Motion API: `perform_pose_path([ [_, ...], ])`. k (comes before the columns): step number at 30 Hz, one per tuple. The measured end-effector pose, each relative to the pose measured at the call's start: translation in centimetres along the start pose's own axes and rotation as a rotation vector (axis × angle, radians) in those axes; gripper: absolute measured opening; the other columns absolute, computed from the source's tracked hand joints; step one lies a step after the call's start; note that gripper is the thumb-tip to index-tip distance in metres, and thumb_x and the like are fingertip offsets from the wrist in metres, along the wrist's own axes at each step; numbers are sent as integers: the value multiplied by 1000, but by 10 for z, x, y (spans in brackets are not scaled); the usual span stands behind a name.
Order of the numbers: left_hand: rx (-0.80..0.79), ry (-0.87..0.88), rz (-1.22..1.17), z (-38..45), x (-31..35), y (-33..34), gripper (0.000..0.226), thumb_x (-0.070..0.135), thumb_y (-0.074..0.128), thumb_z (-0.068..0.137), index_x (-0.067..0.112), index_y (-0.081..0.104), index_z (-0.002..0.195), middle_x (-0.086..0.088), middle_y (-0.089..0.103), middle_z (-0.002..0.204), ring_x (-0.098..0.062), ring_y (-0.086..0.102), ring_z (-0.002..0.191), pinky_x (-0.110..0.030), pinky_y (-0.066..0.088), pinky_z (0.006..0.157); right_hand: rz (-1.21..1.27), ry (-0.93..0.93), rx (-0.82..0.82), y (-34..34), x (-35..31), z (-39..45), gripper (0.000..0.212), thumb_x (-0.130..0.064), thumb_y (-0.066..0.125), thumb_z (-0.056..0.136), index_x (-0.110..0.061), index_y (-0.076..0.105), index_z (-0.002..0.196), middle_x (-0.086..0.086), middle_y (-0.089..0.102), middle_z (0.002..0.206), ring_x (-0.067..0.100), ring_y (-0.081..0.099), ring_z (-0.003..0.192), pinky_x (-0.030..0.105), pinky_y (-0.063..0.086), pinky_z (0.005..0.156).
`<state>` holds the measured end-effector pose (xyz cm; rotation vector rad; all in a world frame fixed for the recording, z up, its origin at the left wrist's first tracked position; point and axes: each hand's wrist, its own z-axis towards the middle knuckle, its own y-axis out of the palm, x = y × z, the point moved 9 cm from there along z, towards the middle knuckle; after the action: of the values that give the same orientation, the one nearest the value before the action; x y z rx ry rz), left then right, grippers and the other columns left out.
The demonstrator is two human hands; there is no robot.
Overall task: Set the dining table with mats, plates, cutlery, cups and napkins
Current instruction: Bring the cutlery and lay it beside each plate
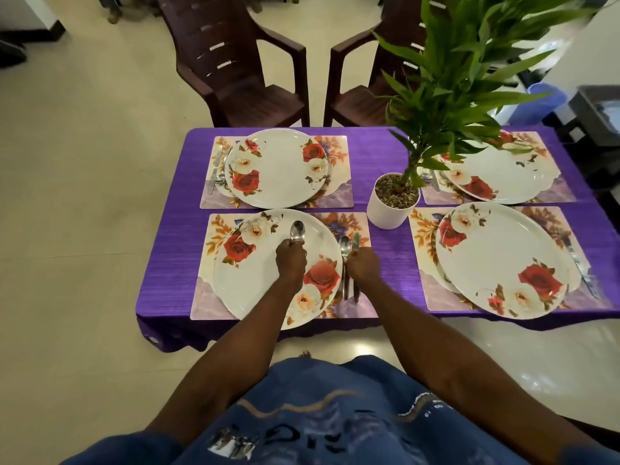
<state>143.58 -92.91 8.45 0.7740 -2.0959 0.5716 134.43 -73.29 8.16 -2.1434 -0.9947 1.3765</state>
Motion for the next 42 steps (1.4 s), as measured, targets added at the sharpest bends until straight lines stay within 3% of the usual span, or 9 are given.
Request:
perform_pose_path([
  [10,-137,11,70,-12,0,27,27,22,40,100,7,56,115,-6,59,71,-13,48,49,-23,35,42,127,28,123,-23,11,-4,10,0,60,81,1,68,75,14,68,73,22,61,66,31,47,55],
  [15,-246,72,102,-38,-2,73,24,25,54,98,5,66,92,-10,66,72,-17,60,58,-28,49,52,259,28,203,-53,28,-13,15,-1,62,83,-1,66,69,14,66,68,21,60,63,37,54,59],
  [18,-261,137,171,-49,-4,97,26,15,60,89,11,62,64,-4,56,60,-17,47,59,-31,40,59,304,39,207,-71,42,-18,22,-3,60,83,-8,60,62,10,60,63,16,53,57,32,46,55],
  [24,-293,154,176,-70,1,145,26,5,64,83,14,62,58,-2,59,56,-8,51,45,-23,44,53,463,82,143,-102,76,-15,16,-8,55,86,1,67,81,20,70,81,20,58,67,33,47,63],
  [28,-318,161,137,-93,-2,193,15,-1,65,80,11,67,73,-6,65,63,-10,59,52,-24,49,53,503,50,84,-134,98,-10,17,-7,56,86,-6,67,73,18,70,75,24,62,68,37,51,68],
  [33,-246,179,134,-137,-13,274,14,-3,64,79,11,67,78,-6,64,65,-18,58,60,-29,46,58,570,14,-4,-195,146,2,20,-5,54,89,3,68,78,16,67,68,23,59,59,31,45,56],
  [37,-280,205,208,-178,-22,352,9,5,71,80,7,73,88,-11,72,80,-18,62,63,-24,48,58,563,-9,8,-261,200,19,12,-9,59,90,-7,70,85,12,69,70,21,62,58,28,46,50],
  [39,-298,213,240,-195,-26,383,8,7,72,79,12,73,86,-12,74,90,-25,67,79,-33,54,71,518,-8,27,-289,223,26,11,-6,60,88,-7,70,92,12,70,75,20,65,60,29,50,54],
  [42,-330,246,296,-219,-26,421,9,10,74,79,12,75,88,-11,74,93,-30,68,90,-42,55,82,483,-27,38,-322,248,34,12,-2,62,86,-10,69,80,7,66,73,21,63,63,34,51,61],
])
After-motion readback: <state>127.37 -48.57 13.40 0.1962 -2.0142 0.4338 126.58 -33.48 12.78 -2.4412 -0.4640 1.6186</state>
